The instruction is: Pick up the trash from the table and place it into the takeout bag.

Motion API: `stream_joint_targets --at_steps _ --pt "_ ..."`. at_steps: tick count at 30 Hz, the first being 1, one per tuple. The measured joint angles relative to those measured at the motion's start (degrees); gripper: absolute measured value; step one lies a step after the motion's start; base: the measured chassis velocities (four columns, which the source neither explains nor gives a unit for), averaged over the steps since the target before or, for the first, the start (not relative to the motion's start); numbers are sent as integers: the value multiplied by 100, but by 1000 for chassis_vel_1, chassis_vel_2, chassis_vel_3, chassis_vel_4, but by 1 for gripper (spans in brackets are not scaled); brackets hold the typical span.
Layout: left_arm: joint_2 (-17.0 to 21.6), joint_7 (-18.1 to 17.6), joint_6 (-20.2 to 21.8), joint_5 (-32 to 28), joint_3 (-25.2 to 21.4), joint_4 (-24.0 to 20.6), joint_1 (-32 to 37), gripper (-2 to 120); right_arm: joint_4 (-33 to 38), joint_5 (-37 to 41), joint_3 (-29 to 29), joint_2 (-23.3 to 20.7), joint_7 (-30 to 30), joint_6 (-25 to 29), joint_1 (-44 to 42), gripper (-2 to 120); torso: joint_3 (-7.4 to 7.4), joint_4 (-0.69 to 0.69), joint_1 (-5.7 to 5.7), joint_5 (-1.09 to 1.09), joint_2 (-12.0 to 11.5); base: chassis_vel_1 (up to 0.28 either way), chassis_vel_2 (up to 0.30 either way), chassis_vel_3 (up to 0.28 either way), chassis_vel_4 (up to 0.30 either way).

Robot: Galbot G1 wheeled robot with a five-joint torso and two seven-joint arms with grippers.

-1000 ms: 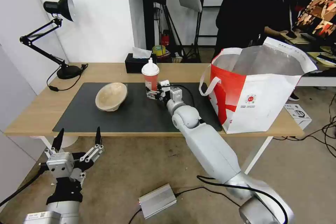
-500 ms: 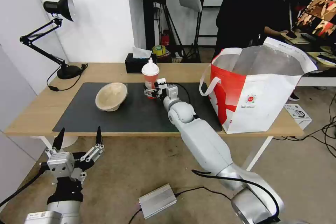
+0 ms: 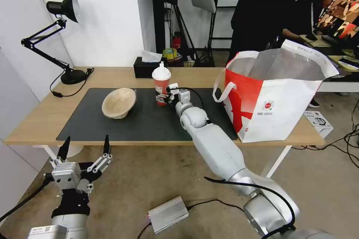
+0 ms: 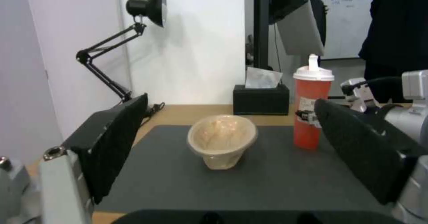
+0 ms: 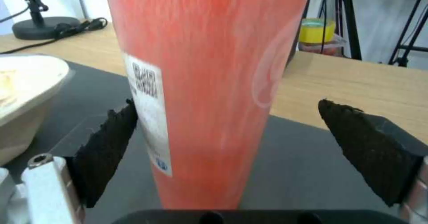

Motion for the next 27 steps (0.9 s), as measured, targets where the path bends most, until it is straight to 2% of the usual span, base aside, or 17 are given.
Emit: stream_joint_targets --at_steps 10,20,24,26,27 --pt "0 2 -1 9 -1 0 -7 100 -486 153 138 0 -777 626 101 100 0 0 0 0 0 0 0 0 0" --pt "-1 2 -1 12 -4 0 -16 100 -506 172 169 -3 -879 783 99 98 0 0 0 0 0 0 0 0 0" --pt "-1 2 -2 11 -26 0 -19 100 -487 163 161 -3 -974 828 96 84 0 0 0 0 0 0 0 0 0" --pt "-1 2 -1 11 -27 0 -20 100 -478 161 160 -4 -990 829 94 80 0 0 0 0 0 0 0 0 0" --pt "-1 2 -1 11 -27 0 -25 100 -457 160 159 -4 -1004 829 86 74 0 0 0 0 0 0 0 0 0"
